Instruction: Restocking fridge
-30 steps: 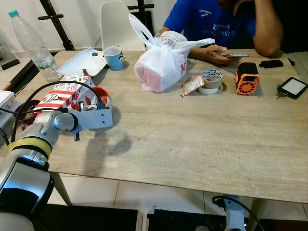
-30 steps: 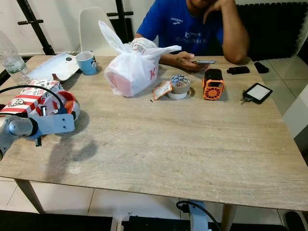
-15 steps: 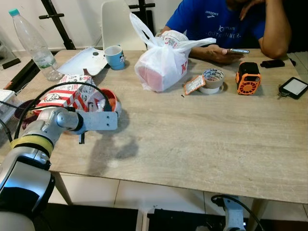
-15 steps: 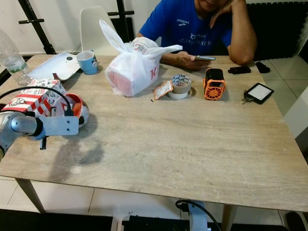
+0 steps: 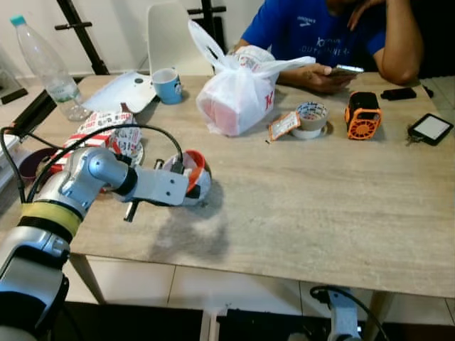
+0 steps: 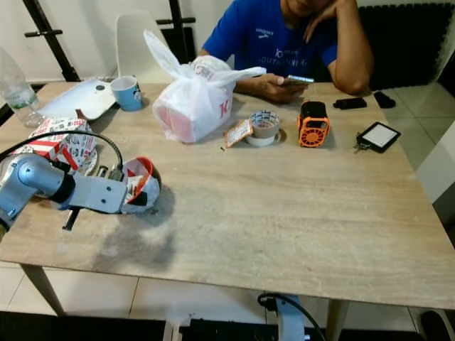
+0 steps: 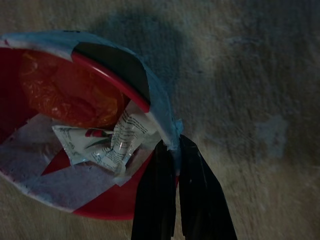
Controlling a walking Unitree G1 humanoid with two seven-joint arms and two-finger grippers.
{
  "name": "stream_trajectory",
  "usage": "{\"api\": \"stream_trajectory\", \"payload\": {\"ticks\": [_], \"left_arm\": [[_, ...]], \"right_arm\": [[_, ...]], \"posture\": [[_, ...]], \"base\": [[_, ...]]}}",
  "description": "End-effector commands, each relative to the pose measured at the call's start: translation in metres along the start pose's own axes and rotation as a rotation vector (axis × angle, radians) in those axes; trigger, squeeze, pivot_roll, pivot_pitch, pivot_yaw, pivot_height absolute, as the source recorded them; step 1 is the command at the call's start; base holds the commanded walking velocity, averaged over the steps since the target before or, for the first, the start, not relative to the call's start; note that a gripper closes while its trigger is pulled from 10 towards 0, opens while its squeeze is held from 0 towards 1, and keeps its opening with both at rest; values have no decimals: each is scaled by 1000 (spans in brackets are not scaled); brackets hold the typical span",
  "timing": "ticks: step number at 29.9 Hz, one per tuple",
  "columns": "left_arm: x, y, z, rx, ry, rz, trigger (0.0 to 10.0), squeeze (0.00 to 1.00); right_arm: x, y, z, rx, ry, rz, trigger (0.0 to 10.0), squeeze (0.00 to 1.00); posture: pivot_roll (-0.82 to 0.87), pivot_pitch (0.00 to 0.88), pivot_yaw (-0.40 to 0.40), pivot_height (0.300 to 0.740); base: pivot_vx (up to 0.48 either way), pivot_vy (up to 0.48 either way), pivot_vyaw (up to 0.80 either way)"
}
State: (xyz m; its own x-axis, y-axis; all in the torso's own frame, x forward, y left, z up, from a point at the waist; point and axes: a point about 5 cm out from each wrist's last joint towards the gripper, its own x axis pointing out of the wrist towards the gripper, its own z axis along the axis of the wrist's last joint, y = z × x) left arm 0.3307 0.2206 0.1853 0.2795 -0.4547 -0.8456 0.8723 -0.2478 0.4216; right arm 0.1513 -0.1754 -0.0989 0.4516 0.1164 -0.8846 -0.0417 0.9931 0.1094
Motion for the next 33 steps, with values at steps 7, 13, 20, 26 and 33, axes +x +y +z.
{"api": "stream_trajectory", "payload": {"ticks": [7,13,20,26,33], "left_arm": [[-13,-18,-14,-26,63,-5,10000,0],[-16,-23,-11,-19,87,13,10000,0],[-19,-24,-7,-8,111,32,10000,0],[-23,-23,-1,7,103,55,10000,0],[-24,-23,5,13,100,66,10000,0]], "right_arm": [[1,5,-3,8,17,13,10000,0],[1,6,-3,8,16,15,10000,0],[1,6,-2,13,14,16,10000,0],[1,5,-1,18,12,10,10000,0],[1,4,0,15,11,6,10000,0]], "posture": [[-39,2,73,740],[-32,1,72,740],[-34,5,77,740],[-35,4,76,740],[-38,0,76,740]], "base": [[0,0,0],[0,0,0],[-211,0,0],[-342,0,0],[-358,0,0]]}}
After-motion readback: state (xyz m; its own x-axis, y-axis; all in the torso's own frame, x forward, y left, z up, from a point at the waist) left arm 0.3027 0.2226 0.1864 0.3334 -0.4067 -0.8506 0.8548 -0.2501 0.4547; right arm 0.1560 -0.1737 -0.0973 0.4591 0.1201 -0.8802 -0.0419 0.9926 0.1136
